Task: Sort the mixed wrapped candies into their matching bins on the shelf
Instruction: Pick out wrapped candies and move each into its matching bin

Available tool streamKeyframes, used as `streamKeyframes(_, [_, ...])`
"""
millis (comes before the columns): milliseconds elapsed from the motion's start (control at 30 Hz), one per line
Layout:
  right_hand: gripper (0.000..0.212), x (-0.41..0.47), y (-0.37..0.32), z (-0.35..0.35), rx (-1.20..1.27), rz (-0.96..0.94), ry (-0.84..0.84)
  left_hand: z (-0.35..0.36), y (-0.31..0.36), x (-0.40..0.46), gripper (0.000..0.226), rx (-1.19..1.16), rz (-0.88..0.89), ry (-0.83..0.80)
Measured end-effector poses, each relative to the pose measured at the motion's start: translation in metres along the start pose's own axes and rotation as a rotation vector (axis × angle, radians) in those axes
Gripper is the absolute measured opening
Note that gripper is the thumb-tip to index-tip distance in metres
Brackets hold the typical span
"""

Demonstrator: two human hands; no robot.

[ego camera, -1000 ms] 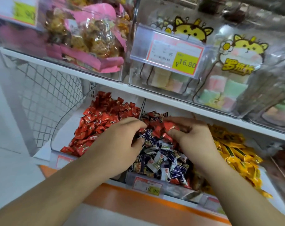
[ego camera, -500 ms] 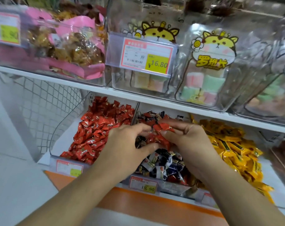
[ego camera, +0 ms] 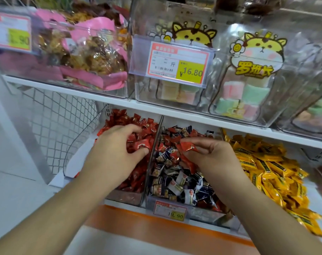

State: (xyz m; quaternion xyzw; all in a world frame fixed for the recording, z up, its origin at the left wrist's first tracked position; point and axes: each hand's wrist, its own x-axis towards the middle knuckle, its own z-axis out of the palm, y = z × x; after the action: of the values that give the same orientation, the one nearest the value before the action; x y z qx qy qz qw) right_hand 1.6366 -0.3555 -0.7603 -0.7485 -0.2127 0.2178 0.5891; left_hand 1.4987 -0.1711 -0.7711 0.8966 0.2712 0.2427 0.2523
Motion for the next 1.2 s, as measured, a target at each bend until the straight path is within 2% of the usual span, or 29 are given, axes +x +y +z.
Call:
streamKeyframes(67, [0.026, 0.001, -0.001, 0.005, -0.033, -0.016, -0.010, -0.004, -0.003, -0.002, 0.049, -0.016, 0.042, -0.041])
streamKeyframes(200, [0.024, -0.002, -0.007, 0.016, -0.112, -0.075, -0.063, 0.001, 0.014, -0.009, 0.045, -0.223, 0.153, -0.076])
streamKeyframes(400, [0.027, -0.004, -0.007, 0.029, -0.231, -0.121, -0.066, 0.012, 0.020, -0.010, 0.020, -0.377, 0.093, -0.076])
streamKeyframes(600, [0.031, -0.001, -0.007, 0.032, -0.140, -0.051, -0.009, -0.008, 0.000, 0.002, 0.015, -0.324, -0.009, 0.044])
streamKeyframes(700, [0.028, -0.002, -0.008, 0.032, -0.136, -0.043, -0.001, -0.015, -0.018, 0.007, 0.014, -0.170, -0.083, 0.100])
streamKeyframes(800, [0.030, -0.002, -0.008, 0.033, -0.133, -0.038, -0.019, -0.015, -0.027, 0.005, 0.025, -0.010, -0.047, 0.080])
streamKeyframes(967, [0.042, -0.002, -0.008, 0.039, -0.166, -0.080, -0.087, -0.009, -0.008, -0.004, 0.029, -0.321, 0.099, -0.081])
streamKeyframes(1067, [0.050, -0.003, -0.006, 0.042, -0.203, -0.104, -0.134, 0.000, -0.002, -0.007, 0.023, -0.328, 0.126, -0.166])
streamKeyframes(1200, [0.048, -0.004, -0.006, 0.041, -0.233, -0.126, -0.129, -0.004, -0.006, -0.001, 0.010, -0.296, 0.068, -0.090])
